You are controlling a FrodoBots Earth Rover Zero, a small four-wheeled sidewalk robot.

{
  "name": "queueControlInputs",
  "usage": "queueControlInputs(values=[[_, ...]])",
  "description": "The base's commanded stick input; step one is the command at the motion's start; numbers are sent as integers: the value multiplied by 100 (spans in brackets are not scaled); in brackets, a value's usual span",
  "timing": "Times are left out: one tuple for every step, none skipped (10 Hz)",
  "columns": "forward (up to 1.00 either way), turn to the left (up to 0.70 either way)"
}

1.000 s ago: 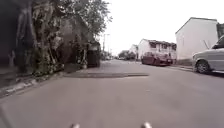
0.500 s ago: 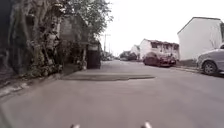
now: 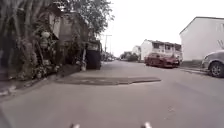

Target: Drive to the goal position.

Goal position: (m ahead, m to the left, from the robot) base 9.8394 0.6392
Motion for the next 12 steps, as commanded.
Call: queueControlInputs(values=[[70, 0], [70, 0], [70, 0], [70, 0], [70, 0], [70, -8], [70, -35], [70, -35], [70, -17], [70, 7], [70, 3], [70, 2]])
